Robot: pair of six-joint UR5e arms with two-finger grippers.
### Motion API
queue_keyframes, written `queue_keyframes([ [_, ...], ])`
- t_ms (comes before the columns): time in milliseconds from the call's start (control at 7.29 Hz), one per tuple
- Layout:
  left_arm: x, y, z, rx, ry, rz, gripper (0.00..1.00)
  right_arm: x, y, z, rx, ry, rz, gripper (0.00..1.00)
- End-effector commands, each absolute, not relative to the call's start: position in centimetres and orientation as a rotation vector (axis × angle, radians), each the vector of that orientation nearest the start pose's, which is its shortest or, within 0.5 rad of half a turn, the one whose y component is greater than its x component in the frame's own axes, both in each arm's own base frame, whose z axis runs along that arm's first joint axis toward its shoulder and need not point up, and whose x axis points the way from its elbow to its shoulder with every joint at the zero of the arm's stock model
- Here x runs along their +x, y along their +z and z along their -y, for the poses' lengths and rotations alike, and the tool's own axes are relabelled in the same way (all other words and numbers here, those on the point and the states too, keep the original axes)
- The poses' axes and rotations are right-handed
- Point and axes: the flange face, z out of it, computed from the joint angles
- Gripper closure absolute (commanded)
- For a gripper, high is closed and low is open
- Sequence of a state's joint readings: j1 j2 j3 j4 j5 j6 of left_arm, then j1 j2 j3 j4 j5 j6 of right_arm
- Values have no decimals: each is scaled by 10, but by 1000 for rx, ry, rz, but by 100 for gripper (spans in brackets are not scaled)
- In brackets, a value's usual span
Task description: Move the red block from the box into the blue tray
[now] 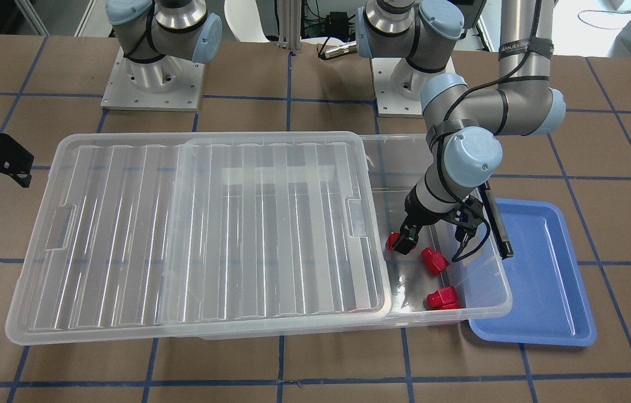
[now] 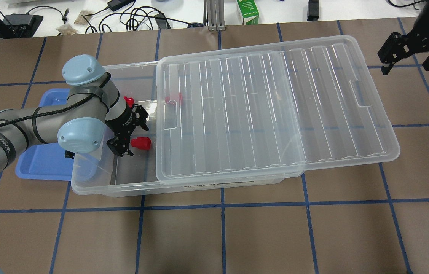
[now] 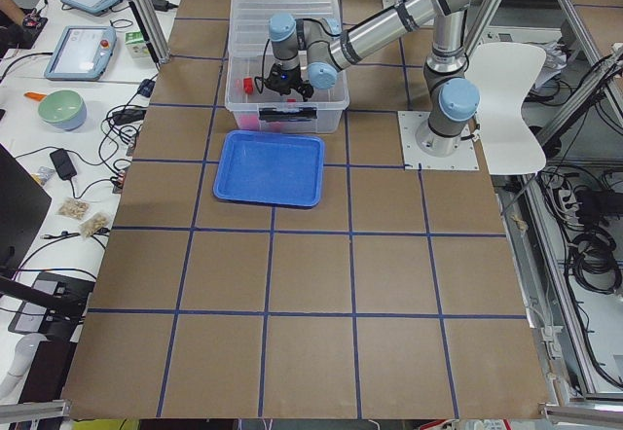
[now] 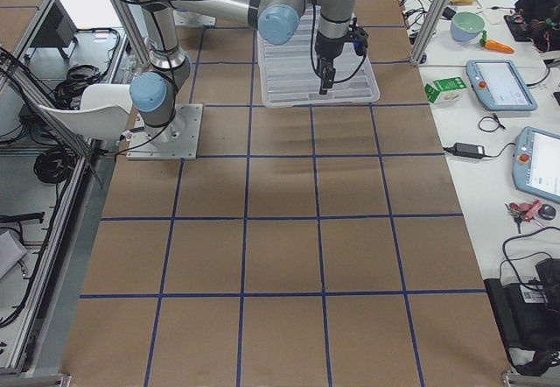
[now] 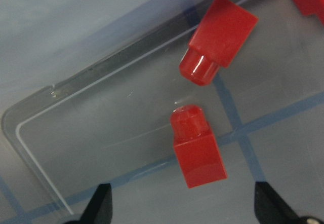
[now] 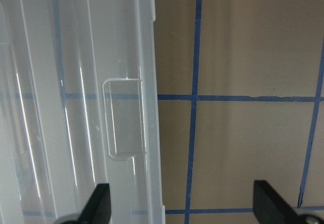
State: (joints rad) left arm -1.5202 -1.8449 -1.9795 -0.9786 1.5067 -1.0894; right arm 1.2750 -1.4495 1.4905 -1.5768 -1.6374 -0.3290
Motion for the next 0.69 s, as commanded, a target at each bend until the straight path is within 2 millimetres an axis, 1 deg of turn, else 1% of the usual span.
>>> queue_keyframes([
  [0,-114,202,518,-1703,131,-2665,0,-9,472,546,-83,94,-3184,0],
  [137,-114,197,520,-1705,126,-2665,0,8,472,546,-64,95,-3196,0],
  [275,-114,191,521,-1705,134,-2664,6,9,465,548,-86,118,-3194,0],
  [412,-114,184,522,-1699,146,-2662,30,7,462,549,-87,124,-3194,0],
  [549,-114,181,525,-1699,134,-2668,51,6,465,546,-82,125,-3196,0],
])
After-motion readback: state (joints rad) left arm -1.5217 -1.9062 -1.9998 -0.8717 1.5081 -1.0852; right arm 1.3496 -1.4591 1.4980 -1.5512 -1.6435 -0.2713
